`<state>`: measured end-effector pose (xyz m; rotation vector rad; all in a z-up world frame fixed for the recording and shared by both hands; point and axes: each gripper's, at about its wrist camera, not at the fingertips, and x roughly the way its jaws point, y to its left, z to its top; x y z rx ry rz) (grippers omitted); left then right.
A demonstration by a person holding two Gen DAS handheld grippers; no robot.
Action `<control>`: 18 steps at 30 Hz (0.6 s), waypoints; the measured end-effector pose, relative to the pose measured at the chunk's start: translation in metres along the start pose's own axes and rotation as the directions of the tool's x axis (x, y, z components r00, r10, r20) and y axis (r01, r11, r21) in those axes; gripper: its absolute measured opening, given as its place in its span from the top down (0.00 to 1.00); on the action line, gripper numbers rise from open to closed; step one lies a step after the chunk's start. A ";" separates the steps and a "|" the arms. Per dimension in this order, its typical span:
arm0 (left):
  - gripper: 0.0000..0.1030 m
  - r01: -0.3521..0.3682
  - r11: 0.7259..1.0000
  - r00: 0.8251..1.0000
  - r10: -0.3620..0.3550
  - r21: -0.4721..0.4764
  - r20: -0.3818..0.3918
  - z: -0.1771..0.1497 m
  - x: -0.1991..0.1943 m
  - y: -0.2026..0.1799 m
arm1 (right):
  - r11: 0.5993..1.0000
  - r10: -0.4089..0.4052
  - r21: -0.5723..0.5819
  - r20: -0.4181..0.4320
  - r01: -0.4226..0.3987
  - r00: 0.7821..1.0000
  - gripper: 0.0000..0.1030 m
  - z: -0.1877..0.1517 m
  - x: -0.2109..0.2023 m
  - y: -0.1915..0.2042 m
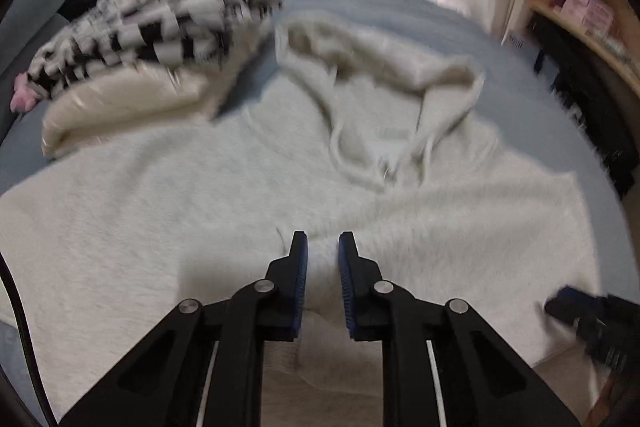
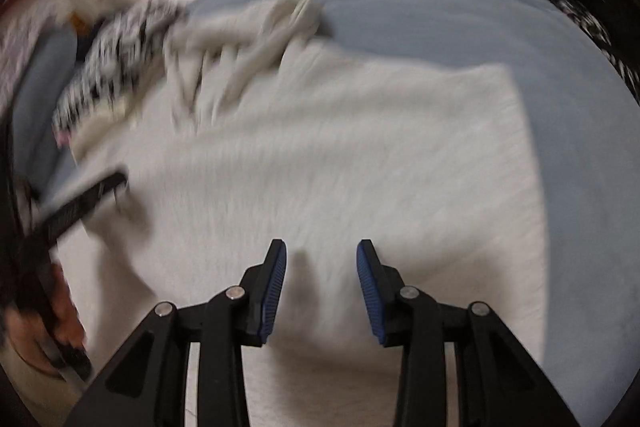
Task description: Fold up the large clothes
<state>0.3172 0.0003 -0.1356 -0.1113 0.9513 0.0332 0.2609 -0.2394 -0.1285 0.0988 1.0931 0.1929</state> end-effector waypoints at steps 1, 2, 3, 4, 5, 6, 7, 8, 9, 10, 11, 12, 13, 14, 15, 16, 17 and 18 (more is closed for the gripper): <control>0.87 -0.017 1.000 1.000 0.018 0.012 -0.017 -0.005 0.009 -0.003 | 0.999 -0.025 -0.020 -0.006 0.025 1.000 0.64 -0.004 0.004 0.001; 0.87 -0.017 0.999 1.000 0.018 0.028 -0.018 -0.008 0.013 -0.005 | 0.998 -0.049 -0.047 0.005 0.049 0.999 0.65 -0.009 0.005 0.001; 0.89 -0.009 0.999 0.999 0.011 0.051 -0.033 -0.012 0.017 -0.008 | 0.995 -0.065 -0.070 0.018 0.067 0.998 0.65 -0.013 0.002 -0.004; 0.89 -0.018 0.997 0.998 0.023 0.071 -0.062 -0.016 0.023 -0.012 | 0.992 -0.096 -0.080 0.026 0.098 0.995 0.65 -0.016 -0.003 -0.010; 0.89 -0.025 0.997 0.998 0.029 0.080 -0.053 -0.018 0.024 -0.013 | 0.986 -0.140 -0.085 0.037 0.143 0.989 0.65 -0.018 -0.007 -0.017; 0.89 -0.027 0.996 0.999 0.031 0.082 -0.043 -0.019 0.022 -0.014 | 0.975 -0.199 -0.088 0.052 0.203 0.979 0.65 -0.021 -0.011 -0.025; 0.89 -0.020 0.997 0.999 0.023 0.072 -0.042 -0.018 0.022 -0.013 | 0.956 -0.275 -0.084 0.072 0.280 0.959 0.65 -0.026 -0.015 -0.039; 0.89 -0.009 0.998 0.999 0.012 0.062 -0.044 -0.018 0.021 -0.010 | 0.953 -0.291 -0.069 0.080 0.297 0.953 0.66 -0.030 -0.019 -0.051; 0.89 0.009 0.999 0.999 -0.007 0.045 -0.044 -0.018 0.021 -0.007 | 0.959 -0.275 -0.041 0.081 0.279 0.958 0.67 -0.033 -0.023 -0.064; 0.89 0.023 0.999 0.999 -0.021 0.032 -0.044 -0.018 0.021 -0.005 | 0.970 -0.241 -0.022 0.081 0.244 0.967 0.67 -0.035 -0.027 -0.071; 0.89 0.032 0.999 0.999 -0.031 0.025 -0.042 -0.019 0.019 -0.001 | 0.974 -0.226 -0.009 0.085 0.228 0.970 0.68 -0.036 -0.030 -0.075; 0.89 0.039 0.999 0.998 -0.038 0.020 -0.040 -0.020 0.019 0.001 | 0.973 -0.228 -0.004 0.089 0.229 0.970 0.68 -0.037 -0.031 -0.075; 0.89 0.041 0.999 0.998 -0.041 0.017 -0.038 -0.021 0.018 0.003 | 0.962 -0.272 -0.006 0.091 0.274 0.958 0.62 -0.038 -0.030 -0.074; 0.89 0.041 0.999 0.999 -0.040 0.016 -0.035 -0.023 0.017 0.003 | 0.945 -0.324 -0.004 0.091 0.326 0.942 0.48 -0.040 -0.028 -0.073; 0.89 0.040 0.999 0.999 -0.039 0.017 -0.032 -0.024 0.017 0.003 | 0.935 -0.353 0.011 0.088 0.354 0.931 0.44 -0.041 -0.026 -0.076; 0.89 0.039 0.999 0.999 -0.038 0.017 -0.028 -0.026 0.016 0.003 | 0.936 -0.351 0.038 0.086 0.349 0.932 0.38 -0.043 -0.025 -0.082; 0.89 0.038 0.999 0.999 -0.037 0.018 -0.028 -0.026 0.016 0.003 | 0.947 -0.316 0.086 0.082 0.309 0.945 0.36 -0.043 -0.026 -0.092; 0.89 0.037 0.999 0.999 -0.037 0.017 -0.028 -0.026 0.018 0.002 | 0.956 -0.272 0.132 0.081 0.261 0.959 0.35 -0.043 -0.028 -0.100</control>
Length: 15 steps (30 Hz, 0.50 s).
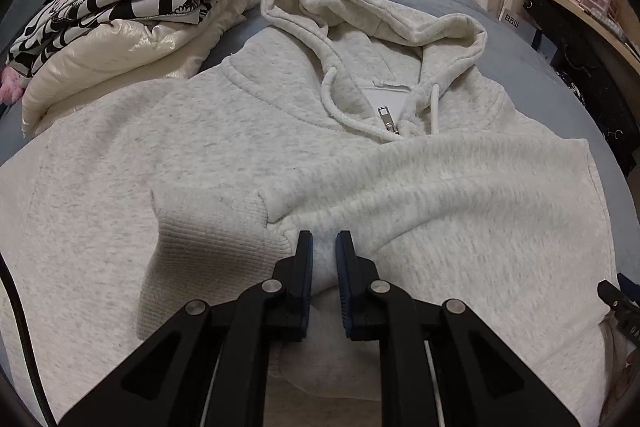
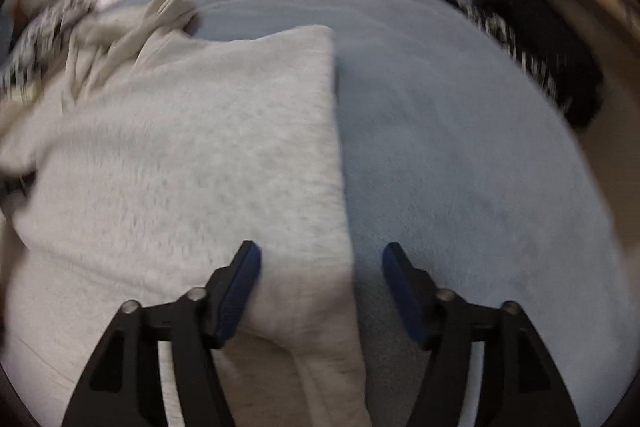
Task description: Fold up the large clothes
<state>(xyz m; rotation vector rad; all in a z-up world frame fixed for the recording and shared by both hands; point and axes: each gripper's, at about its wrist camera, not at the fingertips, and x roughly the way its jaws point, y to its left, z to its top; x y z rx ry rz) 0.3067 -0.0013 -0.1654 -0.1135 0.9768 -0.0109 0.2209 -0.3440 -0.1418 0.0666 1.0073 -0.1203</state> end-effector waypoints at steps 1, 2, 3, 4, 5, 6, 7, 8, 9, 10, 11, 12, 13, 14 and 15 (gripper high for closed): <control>0.90 0.003 1.000 1.000 -0.004 -0.008 -0.002 0.000 -0.001 0.000 | 0.999 0.036 0.036 -0.003 -0.036 0.999 0.34 0.000 0.001 -0.006; 0.90 0.009 1.000 1.000 -0.009 -0.018 -0.005 0.002 0.001 0.000 | 0.995 0.068 0.068 -0.004 -0.067 0.998 0.34 0.000 0.003 -0.010; 0.90 0.012 0.999 1.000 -0.012 -0.032 -0.010 0.004 0.003 0.000 | 0.993 0.083 0.085 -0.003 -0.082 0.997 0.34 0.001 0.004 -0.014; 0.90 0.018 0.998 1.000 -0.019 -0.055 -0.019 0.005 0.001 0.001 | 0.993 0.081 0.084 -0.002 -0.080 0.997 0.34 0.002 0.005 -0.013; 0.90 0.022 0.997 0.999 -0.024 -0.072 -0.024 0.005 -0.001 0.002 | 0.995 0.064 0.073 -0.002 -0.064 0.998 0.34 0.003 0.004 -0.009; 0.89 0.026 0.996 0.999 -0.029 -0.087 -0.029 0.006 -0.003 0.002 | 0.998 0.040 0.054 -0.001 -0.039 0.999 0.34 0.003 0.002 -0.004; 0.89 0.027 0.996 0.999 -0.030 -0.090 -0.032 0.006 -0.006 0.002 | 0.999 0.018 0.039 0.000 -0.018 1.000 0.34 0.004 0.001 0.000; 0.88 0.025 0.996 0.999 -0.028 -0.086 -0.034 0.007 -0.008 0.000 | 1.000 0.003 0.031 0.000 -0.003 1.000 0.34 -0.001 -0.002 0.005; 0.86 0.020 0.997 0.999 -0.023 -0.080 -0.036 0.007 -0.011 -0.002 | 1.000 -0.009 0.029 -0.004 0.009 1.000 0.34 0.000 -0.003 0.007; 0.83 0.016 0.998 0.999 -0.018 -0.069 -0.036 0.007 -0.017 -0.004 | 0.999 -0.011 0.031 -0.006 0.011 1.000 0.34 -0.002 -0.005 0.007; 0.73 0.022 0.998 0.999 -0.024 -0.061 -0.035 0.007 -0.021 -0.006 | 0.999 -0.008 0.037 -0.006 0.008 1.000 0.34 -0.001 -0.008 0.008; 0.62 0.031 0.998 0.999 -0.033 -0.051 -0.031 0.006 -0.027 -0.009 | 0.999 -0.006 0.045 -0.005 0.007 1.000 0.34 -0.005 -0.014 0.007; 0.57 0.031 0.999 0.999 -0.032 -0.041 -0.022 0.005 -0.034 -0.012 | 0.999 -0.008 0.052 -0.005 0.008 1.000 0.34 -0.005 -0.017 0.008; 0.52 0.026 0.999 1.000 -0.027 -0.032 -0.008 0.004 -0.040 -0.014 | 0.998 -0.009 0.061 -0.005 0.009 1.000 0.34 -0.006 -0.021 0.008; 0.52 0.021 1.000 1.000 -0.021 -0.021 0.009 0.003 -0.048 -0.017 | 0.998 -0.008 0.069 -0.005 0.008 1.000 0.34 -0.011 -0.026 0.007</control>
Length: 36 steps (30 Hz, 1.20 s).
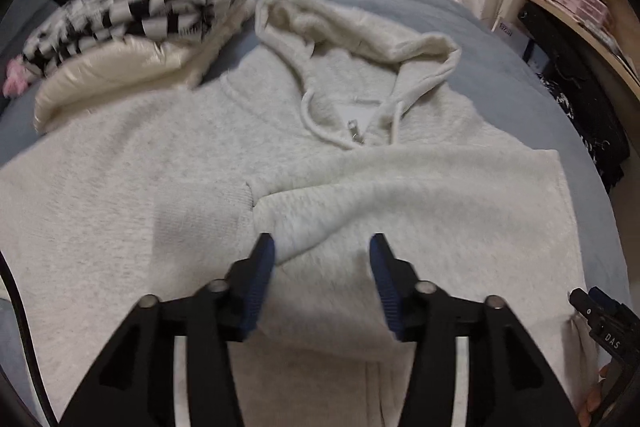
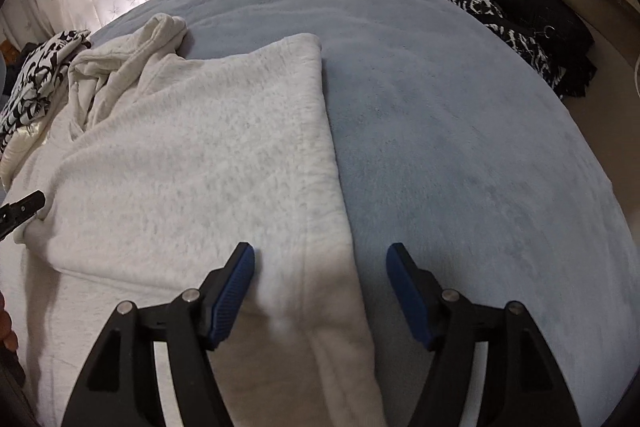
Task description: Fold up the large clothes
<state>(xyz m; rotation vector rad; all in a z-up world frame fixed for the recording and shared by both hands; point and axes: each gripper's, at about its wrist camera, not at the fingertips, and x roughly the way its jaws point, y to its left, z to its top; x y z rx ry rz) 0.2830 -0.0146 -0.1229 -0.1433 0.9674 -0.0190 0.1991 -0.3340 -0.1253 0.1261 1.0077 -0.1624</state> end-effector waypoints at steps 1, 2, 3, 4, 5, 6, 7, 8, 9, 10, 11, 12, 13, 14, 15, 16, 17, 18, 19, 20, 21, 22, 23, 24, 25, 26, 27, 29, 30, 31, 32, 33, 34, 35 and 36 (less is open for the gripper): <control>0.52 -0.003 1.000 1.000 0.002 0.015 0.019 -0.002 -0.009 -0.003 | 1.000 0.000 0.007 0.001 0.000 1.000 0.34 -0.001 -0.003 0.001; 0.51 -0.003 1.000 1.000 0.002 0.022 0.026 -0.003 -0.016 -0.005 | 1.000 -0.001 0.012 0.003 0.001 1.000 0.34 -0.003 -0.007 0.003; 0.51 -0.004 1.000 1.000 0.003 0.024 0.029 -0.004 -0.021 -0.006 | 1.000 -0.002 0.014 0.004 0.002 1.000 0.34 -0.005 -0.011 0.004; 0.51 -0.003 1.000 1.000 0.002 0.024 0.030 -0.006 -0.027 -0.006 | 1.000 -0.005 0.014 0.007 0.005 1.000 0.34 -0.007 -0.016 0.007; 0.51 0.002 1.000 1.000 -0.003 0.020 0.029 -0.008 -0.034 -0.006 | 1.000 -0.007 0.014 0.010 0.007 1.000 0.34 -0.008 -0.020 0.009; 0.50 0.009 1.000 0.999 -0.010 0.018 0.030 -0.011 -0.040 -0.006 | 1.000 -0.007 0.015 0.013 0.007 1.000 0.34 -0.010 -0.024 0.011; 0.50 0.011 1.000 0.999 -0.012 0.021 0.030 -0.014 -0.046 -0.006 | 1.000 -0.003 0.018 0.023 0.002 1.000 0.34 -0.012 -0.030 0.013; 0.49 0.005 1.000 1.000 -0.006 0.025 0.029 -0.016 -0.050 -0.006 | 1.000 0.006 0.021 0.034 -0.007 0.999 0.34 -0.015 -0.035 0.014; 0.47 -0.006 1.000 1.000 0.005 0.030 0.027 -0.019 -0.055 -0.007 | 1.000 0.017 0.025 0.044 -0.018 0.999 0.34 -0.018 -0.041 0.016; 0.47 -0.019 0.999 0.999 0.018 0.033 0.026 -0.023 -0.062 -0.007 | 0.999 0.027 0.028 0.048 -0.028 0.998 0.34 -0.020 -0.045 0.017; 0.46 -0.025 0.999 0.999 0.024 0.032 0.028 -0.027 -0.067 -0.006 | 0.999 0.037 0.031 0.050 -0.039 0.998 0.34 -0.021 -0.048 0.018; 0.46 -0.028 0.999 0.999 0.027 0.028 0.028 -0.032 -0.072 -0.004 | 0.998 0.050 0.035 0.051 -0.052 0.997 0.34 -0.023 -0.051 0.018; 0.45 -0.028 0.999 0.999 0.028 0.021 0.024 -0.037 -0.075 -0.003 | 0.997 0.061 0.036 0.051 -0.063 0.997 0.34 -0.025 -0.054 0.020; 0.45 -0.026 1.000 1.000 0.026 0.012 0.017 -0.043 -0.080 0.000 | 0.997 0.069 0.035 0.049 -0.071 0.996 0.34 -0.027 -0.057 0.021; 0.45 -0.024 1.000 1.000 0.024 0.006 0.008 -0.049 -0.085 0.002 | 0.997 0.075 0.032 0.047 -0.077 0.996 0.34 -0.029 -0.059 0.022; 0.45 -0.025 1.000 1.000 0.025 0.005 0.002 -0.052 -0.088 0.002 | 0.996 0.078 0.030 0.045 -0.079 0.996 0.34 -0.031 -0.061 0.024; 0.45 -0.029 1.000 1.000 0.029 0.008 -0.005 -0.058 -0.092 0.003 | 0.996 0.082 0.029 0.044 -0.084 0.996 0.34 -0.034 -0.063 0.025; 0.45 -0.034 0.999 0.999 0.034 0.013 -0.007 -0.063 -0.096 0.005 | 0.996 0.086 0.029 0.044 -0.087 0.995 0.34 -0.035 -0.065 0.026; 0.45 -0.041 0.999 0.999 0.041 0.020 -0.006 -0.068 -0.101 0.005 | 0.995 0.092 0.030 0.044 -0.093 0.995 0.34 -0.038 -0.068 0.027; 0.45 -0.047 0.998 0.999 0.047 0.029 -0.004 -0.073 -0.106 0.006 | 0.995 0.096 0.031 0.043 -0.097 0.994 0.34 -0.041 -0.070 0.028; 0.45 -0.051 0.998 0.999 0.051 0.037 -0.003 -0.077 -0.111 0.006 | 0.994 0.102 0.032 0.041 -0.103 0.994 0.34 -0.044 -0.072 0.030; 0.45 -0.052 0.998 0.999 0.052 0.042 -0.002 -0.080 -0.115 0.007 | 0.994 0.107 0.030 0.038 -0.108 0.994 0.34 -0.047 -0.074 0.031; 0.45 -0.054 0.998 0.999 0.054 0.046 0.001 -0.084 -0.122 0.010 | 0.993 0.112 0.026 0.034 -0.112 0.993 0.34 -0.051 -0.076 0.034; 0.44 -0.055 0.997 0.998 0.055 0.047 0.003 -0.087 -0.127 0.012 | 0.993 0.115 0.020 0.030 -0.115 0.993 0.34 -0.054 -0.078 0.037; 0.44 -0.056 0.997 0.998 0.056 0.048 0.005 -0.088 -0.131 0.014 | 0.993 0.117 0.014 0.028 -0.117 0.993 0.34 -0.056 -0.080 0.039; 0.42 -0.060 0.997 0.998 0.059 0.047 0.015 -0.091 -0.138 0.018 | 0.993 0.120 0.004 0.028 -0.120 0.992 0.34 -0.059 -0.083 0.043; 0.38 -0.062 0.997 0.998 0.061 0.046 0.021 -0.093 -0.142 0.022 | 0.993 0.121 -0.011 0.031 -0.121 0.992 0.34 -0.062 -0.087 0.048; 0.32 -0.072 0.997 0.996 0.071 0.037 0.047 -0.097 -0.155 0.034 | 0.992 0.124 -0.037 0.038 -0.122 0.992 0.34 -0.066 -0.094 0.056; 0.31 -0.081 0.996 0.995 0.079 0.027 0.063 -0.099 -0.163 0.043 | 0.991 0.126 -0.054 0.042 -0.124 0.991 0.34 -0.068 -0.099 0.063; 0.31 -0.088 0.996 0.994 0.086 0.019 0.073 -0.101 -0.167 0.049 | 0.990 0.129 -0.067 0.046 -0.126 0.991 0.34 -0.069 -0.103 0.068; 0.30 -0.102 0.995 0.991 0.101 0.001 0.084 -0.103 -0.175 0.061 | 0.988 0.133 -0.086 0.052 -0.128 0.990 0.34 -0.070 -0.107 0.076; 0.30 -0.109 0.994 0.990 0.109 -0.010 0.089 -0.104 -0.179 0.069 | 0.986 0.137 -0.109 0.060 -0.130 0.989 0.34 -0.071 -0.113 0.086; 0.30 -0.119 0.992 0.988 0.121 -0.030 0.093 -0.106 -0.185 0.082 | 0.983 0.141 -0.125 0.067 -0.132 0.988 0.34 -0.072 -0.116 0.092; 0.29 -0.125 0.991 0.987 0.129 -0.043 0.095 -0.106 -0.188 0.091 | 0.981 0.145 -0.142 0.074 -0.134 0.987 0.34 -0.072 -0.120 0.101; 0.29 -0.132 0.990 0.986 0.137 -0.058 0.095 -0.107 -0.191 0.101 | 0.975 0.158 -0.170 0.088 -0.141 0.984 0.34 -0.072 -0.127 0.114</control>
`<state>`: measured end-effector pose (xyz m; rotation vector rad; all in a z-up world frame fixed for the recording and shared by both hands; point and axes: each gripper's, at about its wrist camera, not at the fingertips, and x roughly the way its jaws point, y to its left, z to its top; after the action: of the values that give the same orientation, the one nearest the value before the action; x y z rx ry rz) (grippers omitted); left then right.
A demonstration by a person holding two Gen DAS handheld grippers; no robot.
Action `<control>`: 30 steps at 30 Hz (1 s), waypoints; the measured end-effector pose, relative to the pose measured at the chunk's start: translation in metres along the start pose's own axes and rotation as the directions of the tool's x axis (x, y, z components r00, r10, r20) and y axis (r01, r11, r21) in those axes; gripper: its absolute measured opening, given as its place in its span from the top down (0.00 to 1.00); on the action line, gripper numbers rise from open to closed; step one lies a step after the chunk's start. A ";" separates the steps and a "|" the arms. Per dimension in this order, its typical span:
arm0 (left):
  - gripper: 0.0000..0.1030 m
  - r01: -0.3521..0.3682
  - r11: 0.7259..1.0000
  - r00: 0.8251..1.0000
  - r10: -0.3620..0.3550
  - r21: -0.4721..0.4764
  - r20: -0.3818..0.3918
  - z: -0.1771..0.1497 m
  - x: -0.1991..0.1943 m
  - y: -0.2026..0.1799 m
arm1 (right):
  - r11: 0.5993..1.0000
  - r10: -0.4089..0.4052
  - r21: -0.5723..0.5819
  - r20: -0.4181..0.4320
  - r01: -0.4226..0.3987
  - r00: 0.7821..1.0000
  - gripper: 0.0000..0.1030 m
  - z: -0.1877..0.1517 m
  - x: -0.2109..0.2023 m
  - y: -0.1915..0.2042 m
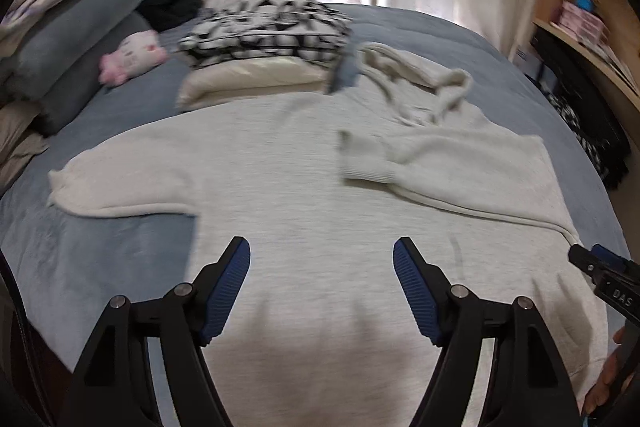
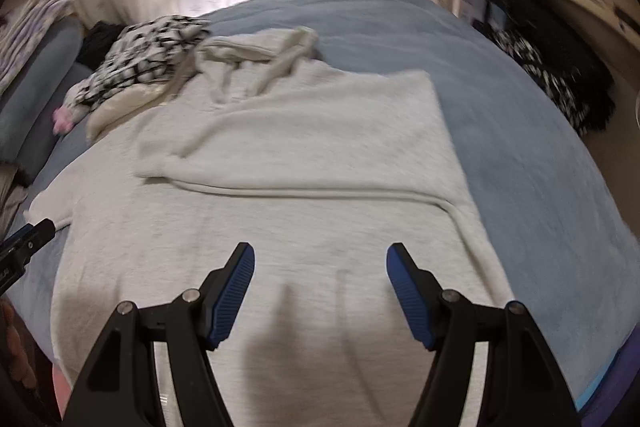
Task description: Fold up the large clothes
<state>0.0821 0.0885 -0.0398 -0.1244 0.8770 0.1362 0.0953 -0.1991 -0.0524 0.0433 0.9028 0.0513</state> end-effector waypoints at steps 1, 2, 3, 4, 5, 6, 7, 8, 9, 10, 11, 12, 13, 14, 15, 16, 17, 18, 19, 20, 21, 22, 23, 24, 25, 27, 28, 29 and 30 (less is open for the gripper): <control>0.29 -0.008 1.000 1.000 0.008 -0.015 0.001 0.000 -0.001 0.012 | 1.000 0.008 -0.021 0.013 -0.008 1.000 0.34 0.003 -0.003 0.011; 0.29 -0.017 0.999 1.000 0.017 -0.033 0.001 0.000 -0.003 0.027 | 0.999 0.013 -0.041 0.025 -0.012 1.000 0.34 0.005 -0.005 0.023; 0.29 -0.027 0.999 1.000 0.027 -0.044 0.001 0.000 -0.003 0.036 | 0.998 0.021 -0.064 0.039 -0.018 0.999 0.34 0.007 -0.007 0.035; 0.29 -0.056 0.996 0.998 0.056 -0.065 -0.003 0.000 -0.003 0.051 | 0.995 0.033 -0.098 0.056 -0.027 0.998 0.34 0.010 -0.010 0.052; 0.29 -0.078 0.993 0.997 0.077 -0.085 -0.007 0.000 -0.002 0.064 | 0.991 0.043 -0.126 0.069 -0.034 0.997 0.33 0.012 -0.012 0.066; 0.29 -0.086 0.991 0.996 0.086 -0.100 -0.011 0.000 0.000 0.073 | 0.988 0.053 -0.150 0.079 -0.041 0.995 0.33 0.015 -0.013 0.079; 0.29 -0.091 0.988 0.996 0.089 -0.122 -0.021 -0.001 0.002 0.086 | 0.983 0.063 -0.176 0.093 -0.046 0.994 0.33 0.017 -0.014 0.092; 0.29 -0.088 0.984 0.996 0.083 -0.153 -0.035 0.000 0.005 0.103 | 0.978 0.073 -0.200 0.107 -0.050 0.992 0.33 0.020 -0.015 0.106; 0.29 -0.085 0.982 0.996 0.079 -0.172 -0.040 -0.001 0.007 0.111 | 0.972 0.087 -0.228 0.125 -0.057 0.988 0.33 0.024 -0.015 0.124; 0.29 -0.079 0.977 0.996 0.072 -0.196 -0.042 -0.002 0.010 0.124 | 0.967 0.099 -0.245 0.134 -0.064 0.986 0.33 0.027 -0.016 0.137; 0.29 -0.076 0.973 0.997 0.068 -0.217 -0.042 -0.002 0.012 0.137 | 0.963 0.113 -0.261 0.142 -0.073 0.983 0.33 0.030 -0.015 0.150; 0.29 -0.079 0.968 0.997 0.071 -0.237 -0.042 -0.002 0.015 0.150 | 0.959 0.124 -0.271 0.147 -0.080 0.981 0.33 0.033 -0.014 0.160; 0.29 -0.084 0.963 0.996 0.076 -0.257 -0.042 -0.002 0.017 0.162 | 0.954 0.138 -0.285 0.151 -0.090 0.979 0.33 0.037 -0.012 0.174; 0.29 -0.086 0.957 0.996 0.077 -0.276 -0.043 -0.003 0.019 0.171 | 0.951 0.147 -0.295 0.154 -0.097 0.977 0.33 0.041 -0.009 0.185; 0.29 -0.082 0.951 0.996 0.072 -0.299 -0.046 -0.003 0.022 0.182 | 0.947 0.156 -0.305 0.156 -0.103 0.975 0.33 0.045 -0.005 0.198; 0.29 -0.069 0.940 0.997 0.056 -0.333 -0.048 -0.004 0.027 0.197 | 0.944 0.163 -0.311 0.155 -0.108 0.974 0.33 0.049 0.000 0.208; 0.29 -0.061 0.932 0.998 0.047 -0.356 -0.050 -0.003 0.030 0.208 | 0.942 0.170 -0.314 0.152 -0.116 0.974 0.33 0.052 0.005 0.217; 0.29 -0.057 0.921 0.998 0.039 -0.384 -0.052 -0.004 0.035 0.221 | 0.940 0.178 -0.317 0.146 -0.124 0.973 0.33 0.056 0.010 0.226; 0.29 -0.056 0.912 0.998 0.035 -0.407 -0.057 -0.005 0.041 0.233 | 0.937 0.186 -0.323 0.131 -0.135 0.974 0.33 0.059 0.018 0.238; 0.29 -0.056 0.903 0.998 0.032 -0.426 -0.062 -0.005 0.046 0.244 | 0.933 0.194 -0.330 0.118 -0.145 0.974 0.33 0.062 0.024 0.248; 0.29 -0.053 0.897 0.998 0.028 -0.438 -0.064 -0.006 0.050 0.251 | 0.928 0.202 -0.340 0.107 -0.155 0.974 0.33 0.064 0.031 0.260; 0.29 -0.050 0.888 0.997 0.020 -0.458 -0.070 -0.007 0.057 0.263 | 0.924 0.206 -0.349 0.099 -0.160 0.974 0.33 0.066 0.038 0.268; 0.29 -0.047 0.880 0.997 0.013 -0.473 -0.074 -0.009 0.063 0.274 | 0.920 0.208 -0.356 0.092 -0.163 0.974 0.33 0.066 0.043 0.276; 0.29 -0.040 0.874 0.997 0.005 -0.485 -0.074 -0.009 0.068 0.282 | 0.916 0.212 -0.365 0.083 -0.168 0.974 0.33 0.067 0.050 0.286; 0.29 -0.030 0.867 0.997 -0.009 -0.498 -0.075 -0.010 0.074 0.290 | 0.910 0.216 -0.375 0.068 -0.175 0.974 0.34 0.067 0.059 0.296; 0.29 -0.002 0.844 0.996 -0.043 -0.536 -0.073 -0.014 0.085 0.310 | 0.903 0.225 -0.384 0.042 -0.192 0.974 0.34 0.067 0.070 0.309; 0.29 0.011 0.834 0.996 -0.058 -0.552 -0.068 -0.016 0.090 0.318 | 0.898 0.235 -0.389 0.026 -0.207 0.972 0.34 0.066 0.076 0.318; 0.29 0.026 0.820 0.995 -0.076 -0.572 -0.063 -0.019 0.095 0.328 | 0.894 0.239 -0.393 0.018 -0.213 0.971 0.34 0.065 0.080 0.325; 0.29 0.040 0.811 0.994 -0.089 -0.584 -0.056 -0.021 0.098 0.334 | 0.888 0.243 -0.403 0.008 -0.219 0.970 0.34 0.064 0.086 0.333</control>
<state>0.0713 0.4205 -0.1462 -0.7438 0.8869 0.3388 0.1894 0.1376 -0.0605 -0.2296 0.8102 0.4561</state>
